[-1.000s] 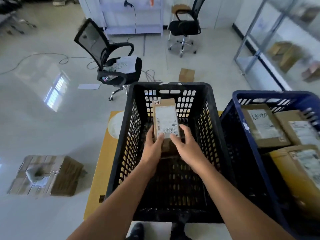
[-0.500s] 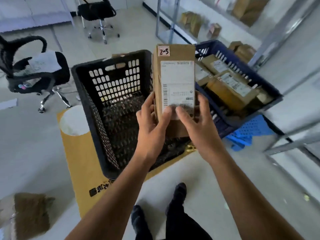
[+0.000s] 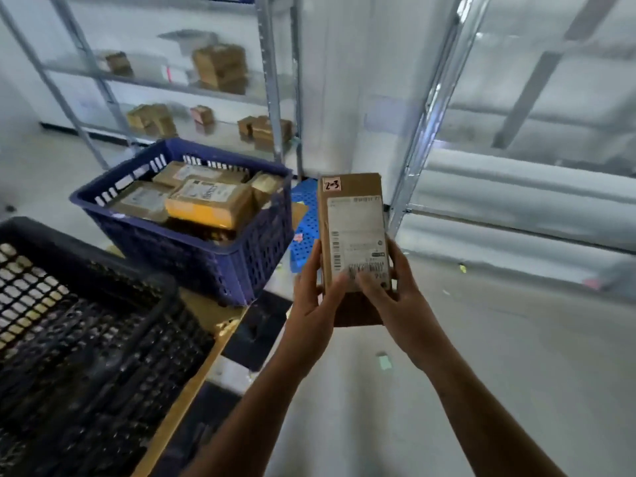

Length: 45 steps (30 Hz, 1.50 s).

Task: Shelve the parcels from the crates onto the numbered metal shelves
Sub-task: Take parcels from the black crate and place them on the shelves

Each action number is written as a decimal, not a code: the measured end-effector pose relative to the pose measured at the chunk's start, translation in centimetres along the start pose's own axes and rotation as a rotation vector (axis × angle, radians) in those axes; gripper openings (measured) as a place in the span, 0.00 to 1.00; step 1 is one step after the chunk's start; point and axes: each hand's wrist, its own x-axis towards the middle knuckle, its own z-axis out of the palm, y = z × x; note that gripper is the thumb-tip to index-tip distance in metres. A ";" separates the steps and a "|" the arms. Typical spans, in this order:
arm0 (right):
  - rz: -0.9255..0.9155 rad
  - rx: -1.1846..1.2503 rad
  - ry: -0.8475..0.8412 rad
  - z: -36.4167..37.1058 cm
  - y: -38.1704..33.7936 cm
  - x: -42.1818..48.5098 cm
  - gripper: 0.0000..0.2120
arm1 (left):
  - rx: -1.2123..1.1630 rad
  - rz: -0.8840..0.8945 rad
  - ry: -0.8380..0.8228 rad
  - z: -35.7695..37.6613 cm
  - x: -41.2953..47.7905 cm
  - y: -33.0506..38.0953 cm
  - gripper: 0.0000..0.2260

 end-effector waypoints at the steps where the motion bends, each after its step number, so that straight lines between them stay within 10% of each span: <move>1: 0.023 0.031 0.029 -3.0 0.8 -0.6 0.32 | 0.004 -0.016 -0.041 2.9 0.3 -0.5 0.32; 13: 0.201 0.172 0.441 -31.8 10.0 -7.6 0.36 | 0.147 -0.157 -0.489 32.5 3.6 -5.2 0.22; 25: 0.345 0.252 0.767 -48.4 16.3 -4.4 0.39 | 0.910 0.222 -0.697 48.4 18.2 -11.7 0.29; 45: 0.352 0.231 1.097 -79.7 25.3 4.2 0.35 | 1.141 0.471 -1.030 86.8 35.9 -17.7 0.31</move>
